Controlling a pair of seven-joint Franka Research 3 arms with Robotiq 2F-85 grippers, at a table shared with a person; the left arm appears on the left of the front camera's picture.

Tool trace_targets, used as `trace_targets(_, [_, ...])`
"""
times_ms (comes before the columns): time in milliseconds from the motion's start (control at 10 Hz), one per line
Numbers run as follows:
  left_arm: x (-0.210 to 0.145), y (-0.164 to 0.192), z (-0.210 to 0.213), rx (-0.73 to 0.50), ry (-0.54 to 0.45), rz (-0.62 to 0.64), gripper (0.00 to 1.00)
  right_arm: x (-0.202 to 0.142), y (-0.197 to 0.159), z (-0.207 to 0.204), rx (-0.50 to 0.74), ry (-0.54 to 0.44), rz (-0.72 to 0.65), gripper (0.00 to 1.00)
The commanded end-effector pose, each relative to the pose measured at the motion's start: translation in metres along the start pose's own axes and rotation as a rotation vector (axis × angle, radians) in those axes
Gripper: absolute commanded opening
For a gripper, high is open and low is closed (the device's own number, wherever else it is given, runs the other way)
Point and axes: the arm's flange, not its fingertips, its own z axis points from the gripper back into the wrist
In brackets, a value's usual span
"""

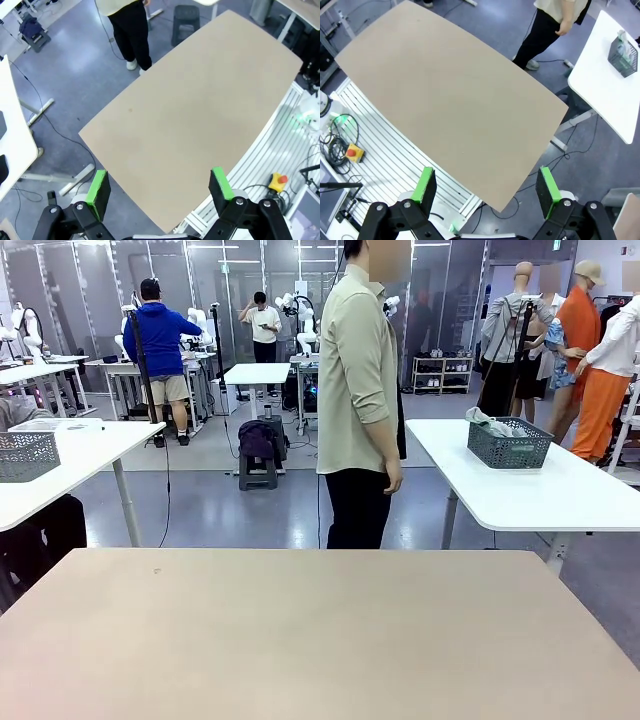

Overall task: Fold the towels and place them in the basket.
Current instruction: When a person lays out a Towel with hook on the table, fold it in half twice.

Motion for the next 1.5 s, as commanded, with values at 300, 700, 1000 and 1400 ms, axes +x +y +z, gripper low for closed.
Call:
trace_targets(300, [-0.0052,0.0029,0.0034,-0.081,0.013,0.001,1.0,0.0036,0.0038,0.0102,0.013,0.014,0.005,1.0])
trace_targets(700, [-0.0063,-0.0004,-0.0031,-0.055,0.015,0.012,1.0,0.0017,0.0047,0.0063,-0.001,0.006,0.009,1.0])
trace_targets(1000, [-0.0063,-0.0004,-0.0031,-0.055,0.015,0.012,1.0,0.0017,0.0047,0.0063,-0.001,0.006,0.009,1.0])
trace_targets(1400, [-0.0063,-0.0004,-0.0031,-0.055,0.015,0.012,1.0,0.0017,0.0047,0.0063,-0.001,0.006,0.009,1.0])
